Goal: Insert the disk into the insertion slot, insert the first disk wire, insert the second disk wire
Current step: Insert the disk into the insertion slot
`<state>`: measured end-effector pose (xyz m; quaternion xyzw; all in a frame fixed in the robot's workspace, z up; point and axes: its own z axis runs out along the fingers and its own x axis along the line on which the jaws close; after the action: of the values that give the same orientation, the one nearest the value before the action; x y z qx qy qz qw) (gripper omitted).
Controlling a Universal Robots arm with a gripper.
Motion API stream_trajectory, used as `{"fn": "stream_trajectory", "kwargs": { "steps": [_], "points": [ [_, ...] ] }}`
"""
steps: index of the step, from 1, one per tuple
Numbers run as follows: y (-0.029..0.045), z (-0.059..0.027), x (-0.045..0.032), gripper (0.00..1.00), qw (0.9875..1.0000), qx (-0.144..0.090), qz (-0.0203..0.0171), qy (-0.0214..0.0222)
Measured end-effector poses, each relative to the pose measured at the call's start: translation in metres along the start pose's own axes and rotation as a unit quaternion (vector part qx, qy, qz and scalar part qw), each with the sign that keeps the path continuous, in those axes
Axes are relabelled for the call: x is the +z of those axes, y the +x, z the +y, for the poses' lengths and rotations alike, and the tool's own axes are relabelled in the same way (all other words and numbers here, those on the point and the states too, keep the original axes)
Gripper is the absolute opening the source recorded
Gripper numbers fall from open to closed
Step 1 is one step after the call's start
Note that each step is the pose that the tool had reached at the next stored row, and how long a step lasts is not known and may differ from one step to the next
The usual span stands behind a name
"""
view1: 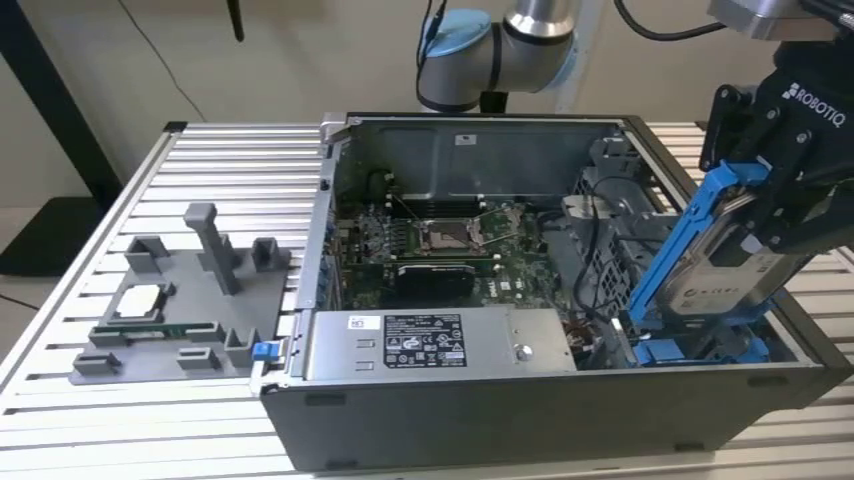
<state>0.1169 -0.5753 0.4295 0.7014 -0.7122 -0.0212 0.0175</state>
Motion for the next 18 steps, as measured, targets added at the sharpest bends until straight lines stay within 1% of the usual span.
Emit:
{"fn": "stream_trajectory", "kwargs": {
  "steps": [5, 9, 11, 15, 18],
  "points": [
    [0.0000, -0.0036, 0.0063, 0.00, 1.0000, 0.000, -0.0024, -0.0004],
    [0.0000, -0.0049, 0.0104, 0.00, 1.0000, 0.000, -0.0043, -0.0026],
    [0.0000, -0.0051, 0.0122, 0.00, 1.0000, 0.000, -0.0058, -0.0037],
    [0.0000, -0.0057, 0.0164, 0.00, 0.9999, 0.000, -0.0091, -0.0043],
    [0.0000, -0.0067, 0.0200, 0.00, 0.9999, -0.001, -0.0104, -0.0051]
  ]
}}
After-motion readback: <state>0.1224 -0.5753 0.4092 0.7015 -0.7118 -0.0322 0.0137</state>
